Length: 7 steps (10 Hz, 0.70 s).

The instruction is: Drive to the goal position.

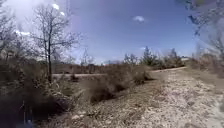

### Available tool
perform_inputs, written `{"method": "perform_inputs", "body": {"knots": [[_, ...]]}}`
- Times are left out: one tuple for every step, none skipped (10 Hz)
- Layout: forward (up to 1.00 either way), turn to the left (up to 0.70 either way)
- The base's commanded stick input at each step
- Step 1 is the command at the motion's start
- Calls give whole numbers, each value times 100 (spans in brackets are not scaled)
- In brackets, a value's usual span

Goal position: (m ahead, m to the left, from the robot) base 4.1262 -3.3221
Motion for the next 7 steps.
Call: {"method": "perform_inputs", "body": {"knots": [[0, -70], [0, -70], [0, -70], [0, -70], [0, -11], [0, 0], [0, 0]]}}
